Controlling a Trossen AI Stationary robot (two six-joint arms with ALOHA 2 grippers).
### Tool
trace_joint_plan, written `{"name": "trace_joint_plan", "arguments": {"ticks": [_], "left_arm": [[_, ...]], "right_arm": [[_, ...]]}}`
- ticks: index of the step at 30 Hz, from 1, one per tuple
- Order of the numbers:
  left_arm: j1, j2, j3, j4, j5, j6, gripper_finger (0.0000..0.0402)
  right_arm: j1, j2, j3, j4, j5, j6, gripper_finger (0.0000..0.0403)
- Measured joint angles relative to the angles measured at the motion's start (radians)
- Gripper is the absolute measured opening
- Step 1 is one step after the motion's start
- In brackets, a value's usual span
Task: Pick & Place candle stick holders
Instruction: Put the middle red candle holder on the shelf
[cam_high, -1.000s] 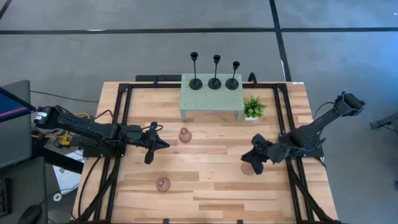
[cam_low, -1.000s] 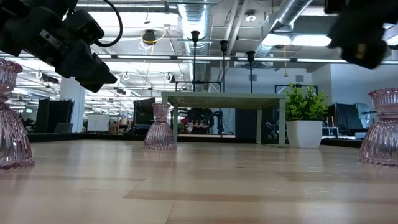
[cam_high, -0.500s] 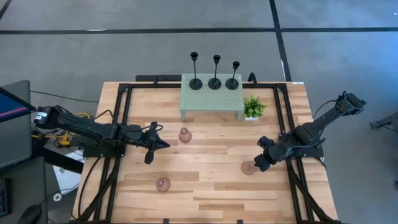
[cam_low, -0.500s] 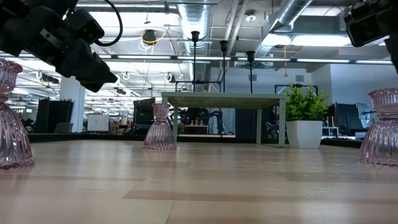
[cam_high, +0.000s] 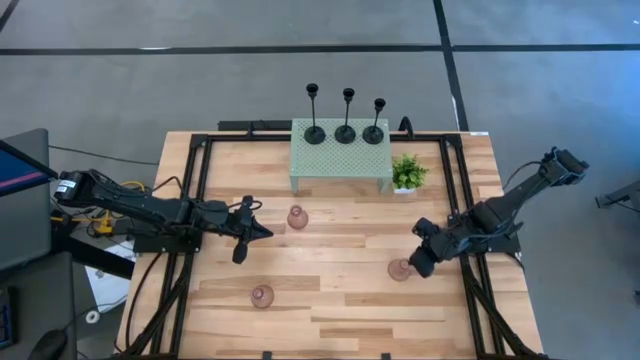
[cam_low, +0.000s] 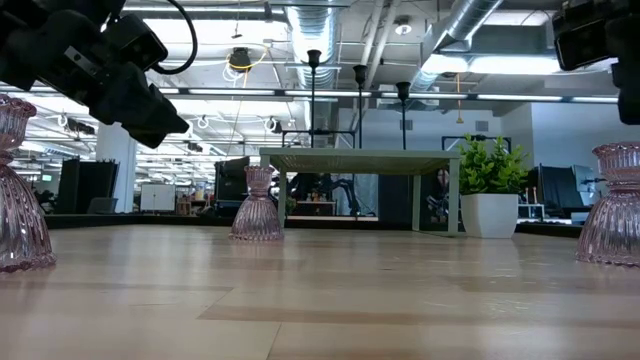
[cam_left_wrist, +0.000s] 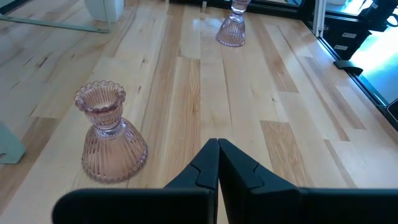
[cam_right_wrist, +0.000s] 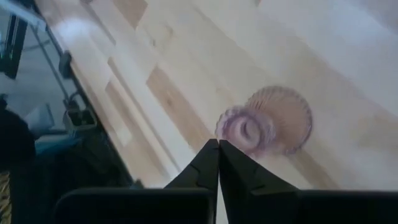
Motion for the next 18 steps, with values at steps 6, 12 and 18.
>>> {"name": "trace_joint_plan", "arguments": {"ticks": [6,12,18], "left_arm": [[0.0,0.0,0.0,0.0,0.0,0.0,0.0006],[0.0,0.0,0.0,0.0,0.0,0.0,0.0006],[0.0,0.0,0.0,0.0,0.0,0.0,0.0006]], "right_arm": [[-0.027,0.0,0.0,-0.034,0.012,-0.016,0.0006],[-0.074,0.0,0.0,-0.132,-0.038,0.037,0.0056],[-0.112,0.037,0.0,-0.132,-0.047,0.037,0.0134]]}}
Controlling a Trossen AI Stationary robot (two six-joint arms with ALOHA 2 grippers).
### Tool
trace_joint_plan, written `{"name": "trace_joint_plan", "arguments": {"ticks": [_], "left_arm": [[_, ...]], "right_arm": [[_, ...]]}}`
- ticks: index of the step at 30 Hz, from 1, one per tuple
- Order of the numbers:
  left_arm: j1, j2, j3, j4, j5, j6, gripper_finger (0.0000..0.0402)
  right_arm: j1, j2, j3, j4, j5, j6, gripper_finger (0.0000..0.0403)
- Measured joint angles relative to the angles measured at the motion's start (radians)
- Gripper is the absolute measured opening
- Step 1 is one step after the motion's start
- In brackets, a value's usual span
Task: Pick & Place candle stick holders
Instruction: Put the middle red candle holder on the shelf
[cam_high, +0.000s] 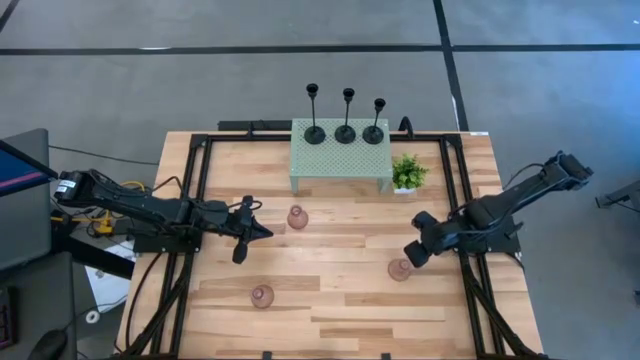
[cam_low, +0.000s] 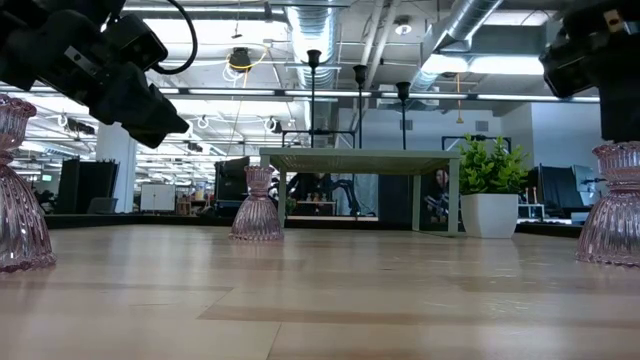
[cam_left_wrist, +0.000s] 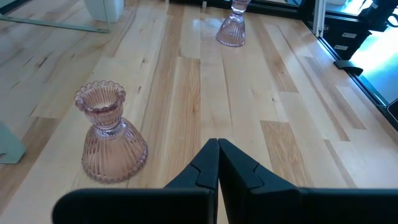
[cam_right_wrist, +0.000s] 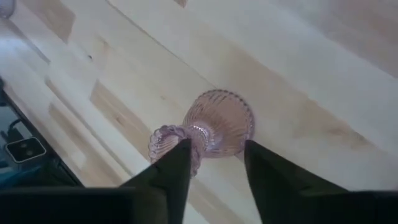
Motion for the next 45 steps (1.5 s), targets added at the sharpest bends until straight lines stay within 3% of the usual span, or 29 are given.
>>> {"name": "trace_joint_plan", "arguments": {"ticks": [4,9,16,25,32,45], "left_arm": [[0.0,0.0,0.0,0.0,0.0,0.0,0.0006],[0.0,0.0,0.0,0.0,0.0,0.0,0.0006],[0.0,0.0,0.0,0.0,0.0,0.0,0.0006],[0.0,0.0,0.0,0.0,0.0,0.0,0.0006],[0.0,0.0,0.0,0.0,0.0,0.0,0.0006],[0.0,0.003,0.007,0.09,0.0,-0.052,0.0005]], "right_arm": [[0.001,0.042,0.0,0.032,-0.033,-0.003,0.0167],[0.003,0.113,0.0,0.066,-0.055,-0.011,0.0171],[0.003,0.203,0.005,0.092,-0.081,-0.037,0.0129],[-0.001,0.201,0.027,0.067,-0.08,-0.053,0.0015],[-0.021,0.192,0.109,0.018,-0.077,-0.071,0.0013],[-0.123,0.217,0.184,0.025,-0.026,-0.279,0.0013]]}}
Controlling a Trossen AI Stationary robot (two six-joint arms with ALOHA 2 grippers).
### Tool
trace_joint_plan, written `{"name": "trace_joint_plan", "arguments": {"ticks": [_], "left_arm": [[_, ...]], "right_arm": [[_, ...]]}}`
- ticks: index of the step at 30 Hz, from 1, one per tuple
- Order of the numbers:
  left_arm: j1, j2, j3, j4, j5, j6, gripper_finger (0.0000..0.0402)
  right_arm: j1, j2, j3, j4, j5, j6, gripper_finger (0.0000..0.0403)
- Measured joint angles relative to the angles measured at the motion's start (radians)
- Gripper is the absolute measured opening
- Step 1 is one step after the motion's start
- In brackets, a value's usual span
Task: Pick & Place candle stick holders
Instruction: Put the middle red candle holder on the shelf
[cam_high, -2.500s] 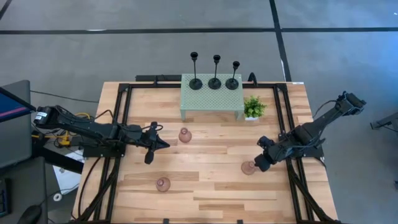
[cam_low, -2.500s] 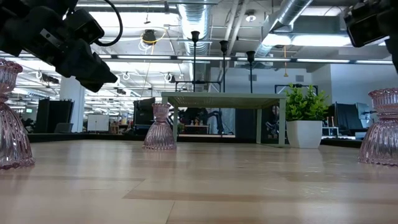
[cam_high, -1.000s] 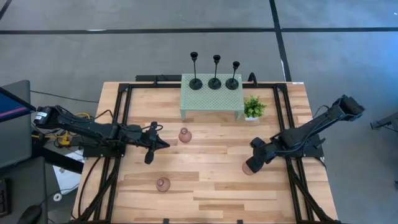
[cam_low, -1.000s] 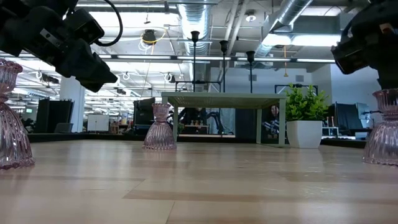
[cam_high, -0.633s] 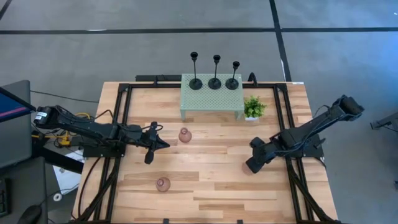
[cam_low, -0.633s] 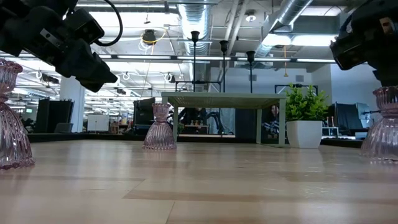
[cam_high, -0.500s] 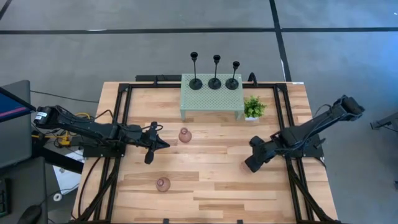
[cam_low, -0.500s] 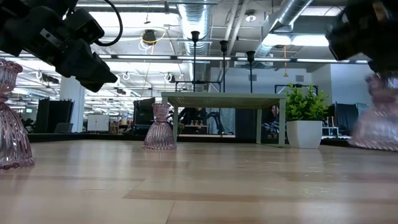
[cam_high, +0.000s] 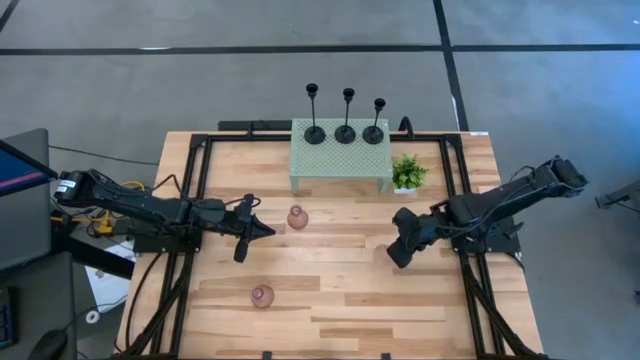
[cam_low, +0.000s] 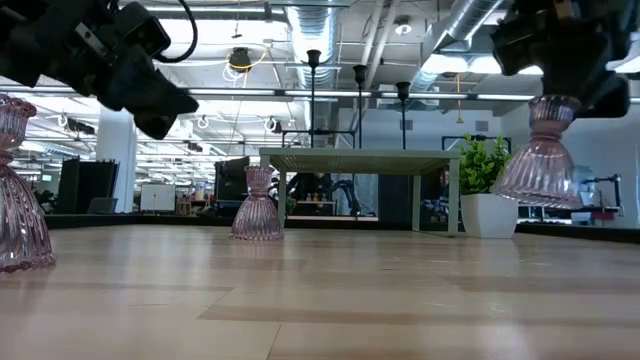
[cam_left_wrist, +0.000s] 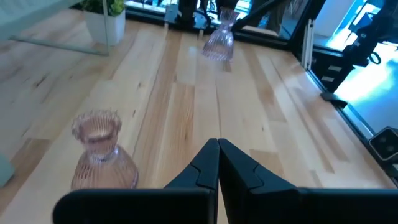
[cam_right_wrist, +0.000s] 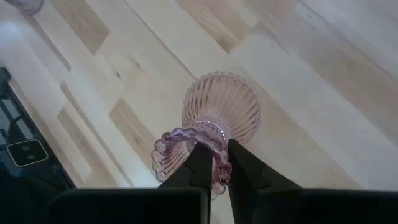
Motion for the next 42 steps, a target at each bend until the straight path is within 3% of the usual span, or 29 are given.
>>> {"name": "trace_joint_plan", "arguments": {"ticks": [5,12,19,23,35,42], "left_arm": [[0.0,0.081,0.073,0.002,0.0,0.016,0.0004],[0.0,0.323,0.243,0.001,0.0,0.113,0.0004],[0.0,0.485,0.368,0.006,0.0,0.157,0.0005],[0.0,0.505,0.381,0.0,0.0,0.158,0.0007],[0.0,0.501,0.379,-0.028,0.0,0.147,0.0006],[0.0,0.501,0.378,-0.05,0.0,0.147,0.0007]], "right_arm": [[-0.045,0.053,0.0,0.084,-0.006,-0.11,0.0013],[-0.106,0.118,0.001,0.276,-0.03,-0.262,0.0013],[-0.152,0.139,0.005,0.304,-0.03,-0.306,0.0013],[-0.195,0.139,0.102,0.158,-0.051,-0.324,0.0013],[-0.38,0.137,0.622,-0.347,0.042,-0.499,0.0013],[-0.578,0.151,0.698,-0.413,0.031,-0.57,0.0013]]}}
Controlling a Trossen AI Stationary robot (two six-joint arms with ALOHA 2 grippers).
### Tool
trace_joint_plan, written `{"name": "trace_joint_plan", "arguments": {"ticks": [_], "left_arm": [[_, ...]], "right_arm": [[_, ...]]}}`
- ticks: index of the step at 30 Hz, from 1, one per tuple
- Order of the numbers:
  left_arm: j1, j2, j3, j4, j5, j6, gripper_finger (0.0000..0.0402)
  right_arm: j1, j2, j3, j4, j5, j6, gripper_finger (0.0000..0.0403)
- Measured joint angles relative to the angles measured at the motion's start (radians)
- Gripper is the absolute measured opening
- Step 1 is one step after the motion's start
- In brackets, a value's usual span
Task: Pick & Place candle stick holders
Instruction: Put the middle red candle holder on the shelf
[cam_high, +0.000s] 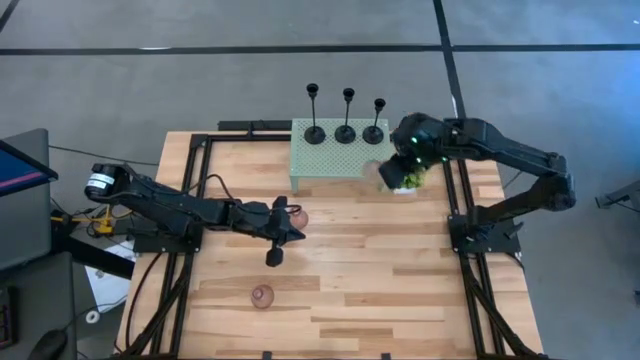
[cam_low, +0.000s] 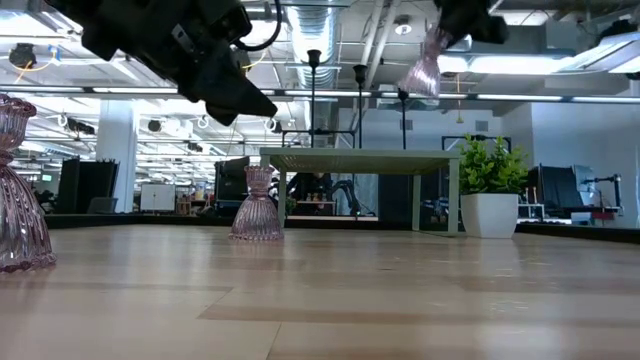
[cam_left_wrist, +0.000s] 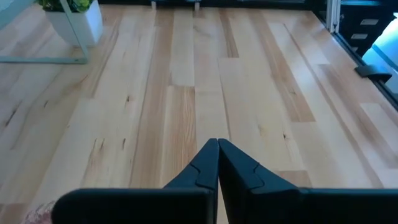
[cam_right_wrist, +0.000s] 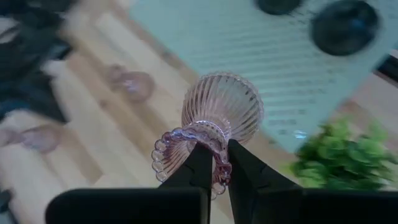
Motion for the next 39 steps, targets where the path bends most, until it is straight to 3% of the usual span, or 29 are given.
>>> {"name": "trace_joint_plan", "arguments": {"ticks": [7,17,27,39], "left_arm": [[0.0,-0.001,-0.001,-0.03,0.0,0.0,0.0008],[0.0,-0.001,-0.001,-0.036,0.0,0.0,0.0007],[0.0,-0.001,-0.001,-0.038,0.0,0.0,0.0006],[0.0,-0.001,-0.001,-0.041,0.0,0.007,0.0007]], "right_arm": [[-0.146,0.081,-0.003,-0.028,-0.053,-0.102,0.0013],[-0.252,0.214,0.032,-0.006,-0.101,-0.214,0.0013],[-0.289,0.297,0.119,-0.047,-0.099,-0.251,0.0013],[-0.304,0.296,0.119,-0.067,-0.097,-0.252,0.0013]]}}
